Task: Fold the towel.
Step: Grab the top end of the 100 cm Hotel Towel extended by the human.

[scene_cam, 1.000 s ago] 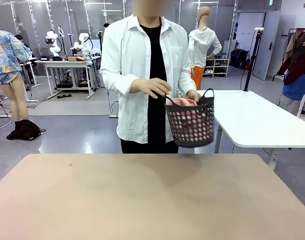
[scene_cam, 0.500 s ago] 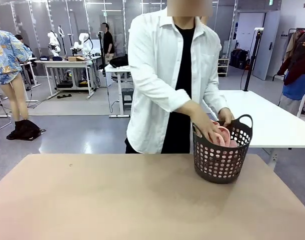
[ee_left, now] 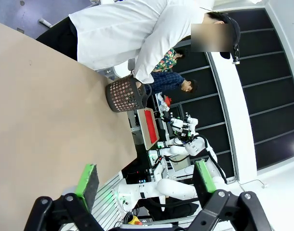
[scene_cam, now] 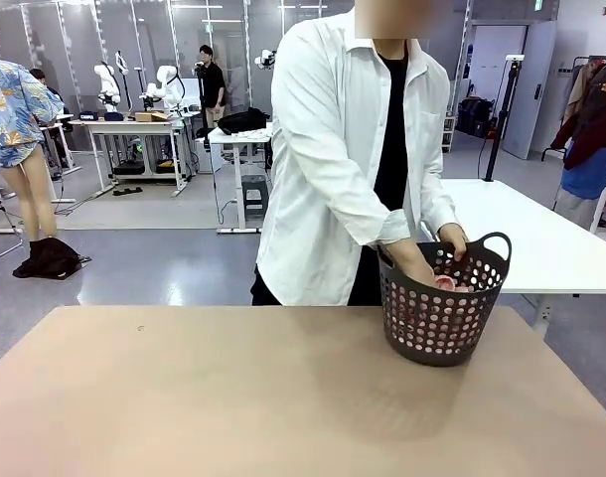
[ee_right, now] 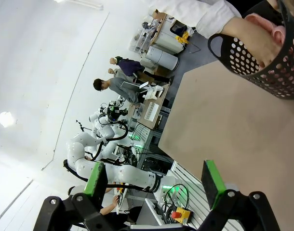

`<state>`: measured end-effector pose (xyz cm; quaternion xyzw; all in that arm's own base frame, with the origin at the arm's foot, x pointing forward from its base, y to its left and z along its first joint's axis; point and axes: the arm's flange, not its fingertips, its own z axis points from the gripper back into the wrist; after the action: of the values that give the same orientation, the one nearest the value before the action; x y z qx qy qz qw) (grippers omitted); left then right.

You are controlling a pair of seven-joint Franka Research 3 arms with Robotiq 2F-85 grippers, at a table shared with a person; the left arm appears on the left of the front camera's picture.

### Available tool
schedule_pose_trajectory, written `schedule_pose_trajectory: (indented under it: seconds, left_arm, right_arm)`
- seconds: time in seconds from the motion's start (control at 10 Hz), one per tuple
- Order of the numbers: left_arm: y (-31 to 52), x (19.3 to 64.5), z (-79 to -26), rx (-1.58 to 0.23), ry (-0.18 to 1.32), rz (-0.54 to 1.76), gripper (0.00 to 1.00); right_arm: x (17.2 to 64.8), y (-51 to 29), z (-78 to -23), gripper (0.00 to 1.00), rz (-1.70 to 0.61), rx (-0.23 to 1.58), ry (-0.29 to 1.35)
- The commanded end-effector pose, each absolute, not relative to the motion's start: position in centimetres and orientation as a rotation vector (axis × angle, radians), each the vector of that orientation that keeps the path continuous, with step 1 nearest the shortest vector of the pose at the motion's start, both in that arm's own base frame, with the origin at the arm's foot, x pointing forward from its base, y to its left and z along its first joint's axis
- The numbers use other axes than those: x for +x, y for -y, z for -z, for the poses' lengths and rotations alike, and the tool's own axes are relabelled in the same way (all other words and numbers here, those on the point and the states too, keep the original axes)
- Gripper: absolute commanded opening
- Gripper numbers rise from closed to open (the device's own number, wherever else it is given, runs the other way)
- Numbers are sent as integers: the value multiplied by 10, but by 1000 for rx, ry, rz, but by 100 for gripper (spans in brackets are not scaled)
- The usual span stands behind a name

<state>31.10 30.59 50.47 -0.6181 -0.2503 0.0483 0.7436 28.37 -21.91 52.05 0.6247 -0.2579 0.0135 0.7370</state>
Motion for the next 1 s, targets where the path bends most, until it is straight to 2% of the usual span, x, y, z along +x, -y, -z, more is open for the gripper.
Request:
schedule_pose_trajectory:
  seconds: [0.0,0.9]
  left_arm:
    - [-304,307,-506,-1356,542,-98,100]
    - [-304,307,-506,-1356,542,-98,100]
  right_arm:
    - [285,219,-521,100,-37,1380,580]
    - [285,219,-521,100,-37,1380,580]
